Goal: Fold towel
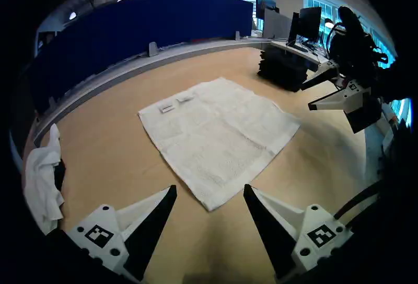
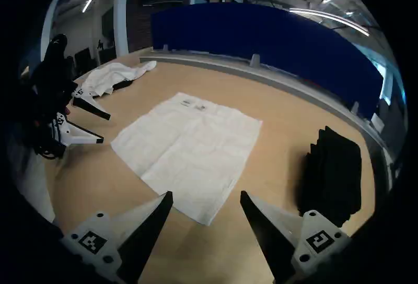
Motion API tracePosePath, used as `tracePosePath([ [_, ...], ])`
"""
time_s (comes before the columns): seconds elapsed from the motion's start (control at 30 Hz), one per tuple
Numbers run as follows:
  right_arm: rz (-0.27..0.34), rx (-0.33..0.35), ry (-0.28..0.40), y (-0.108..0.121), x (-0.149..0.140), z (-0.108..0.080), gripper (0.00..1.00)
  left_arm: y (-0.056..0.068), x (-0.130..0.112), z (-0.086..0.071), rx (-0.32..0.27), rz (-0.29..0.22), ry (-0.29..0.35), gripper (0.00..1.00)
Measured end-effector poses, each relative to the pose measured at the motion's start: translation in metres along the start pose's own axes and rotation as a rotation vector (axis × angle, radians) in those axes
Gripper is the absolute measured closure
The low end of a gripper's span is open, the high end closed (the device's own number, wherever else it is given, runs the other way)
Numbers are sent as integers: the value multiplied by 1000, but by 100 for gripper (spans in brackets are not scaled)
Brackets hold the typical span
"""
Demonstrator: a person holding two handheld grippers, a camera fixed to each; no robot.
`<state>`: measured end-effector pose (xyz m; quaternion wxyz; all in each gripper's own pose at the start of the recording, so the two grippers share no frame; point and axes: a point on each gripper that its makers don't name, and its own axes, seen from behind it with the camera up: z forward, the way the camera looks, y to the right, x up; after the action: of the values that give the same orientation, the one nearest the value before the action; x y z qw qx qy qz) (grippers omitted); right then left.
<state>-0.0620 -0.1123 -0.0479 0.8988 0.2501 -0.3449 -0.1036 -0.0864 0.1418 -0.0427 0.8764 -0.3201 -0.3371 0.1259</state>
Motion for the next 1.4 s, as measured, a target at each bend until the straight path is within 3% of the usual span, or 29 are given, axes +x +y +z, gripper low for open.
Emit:
tracePosePath([
  [0.4, 16, 7, -68, 3, -30, 13, 0, 0, -18, 17, -23, -25, -78, 5],
  [0.77, 27, 12, -113, 7, -49, 17, 1, 5, -24, 23, -35, -11, -111, 5],
  [1.03, 26, 8, -121, 7, -54, 22, 11, 8, -31, 21, -26, -22, -146, 9],
  [1.4, 55, 32, -140, 1, -61, 28, 31, 6, -36, 26, 0, -43, -172, 25],
])
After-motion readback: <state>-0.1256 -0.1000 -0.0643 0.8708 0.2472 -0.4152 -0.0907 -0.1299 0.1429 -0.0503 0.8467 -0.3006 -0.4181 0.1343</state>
